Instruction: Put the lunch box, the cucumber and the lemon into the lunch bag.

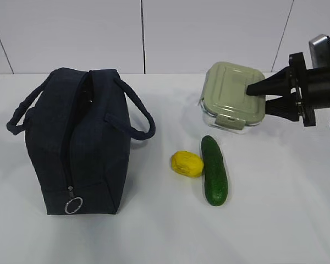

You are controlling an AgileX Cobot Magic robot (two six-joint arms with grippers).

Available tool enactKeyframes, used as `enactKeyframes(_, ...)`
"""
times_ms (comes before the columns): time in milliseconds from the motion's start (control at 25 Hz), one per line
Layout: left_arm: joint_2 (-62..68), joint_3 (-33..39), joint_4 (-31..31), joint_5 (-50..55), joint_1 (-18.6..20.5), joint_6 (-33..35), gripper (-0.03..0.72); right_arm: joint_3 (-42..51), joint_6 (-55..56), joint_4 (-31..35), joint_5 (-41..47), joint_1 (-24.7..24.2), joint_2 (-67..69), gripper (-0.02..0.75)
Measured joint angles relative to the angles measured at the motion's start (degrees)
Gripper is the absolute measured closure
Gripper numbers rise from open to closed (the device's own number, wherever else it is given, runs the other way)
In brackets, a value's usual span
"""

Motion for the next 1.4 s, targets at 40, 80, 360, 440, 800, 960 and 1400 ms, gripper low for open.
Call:
enactKeyframes(40,2.31,-0.56,-0.37,-0.14,0.00,0.12,0.348,-0.30,0.04,0.55,0.00,0.38,-0.35,0.378)
enactKeyframes(80,4.68,-1.35,-0.58,-0.14,0.00,0.53,0.348,-0.70,0.04,0.80,0.09,0.84,-0.62,0.378)
enactKeyframes(360,18.44,-9.67,-2.05,-0.26,0.00,3.95,0.348,-4.02,0.97,1.54,0.22,4.99,-0.73,0.378)
enactKeyframes(440,21.16,-12.29,-2.05,0.45,0.00,4.18,0.348,-4.60,1.10,2.88,0.36,6.15,-0.73,0.378)
enactKeyframes(800,30.03,-19.10,-5.75,4.41,0.08,7.21,0.348,-6.07,1.19,6.94,0.71,9.81,-0.73,0.378)
enactKeyframes(960,31.13,-19.31,-7.74,4.01,0.08,9.72,0.348,-6.07,1.19,8.36,0.71,10.97,-0.73,0.378)
enactKeyframes(1400,39.23,-22.17,-8.68,0.86,0.08,10.98,0.350,-9.40,1.19,9.74,0.71,16.18,-0.73,0.378)
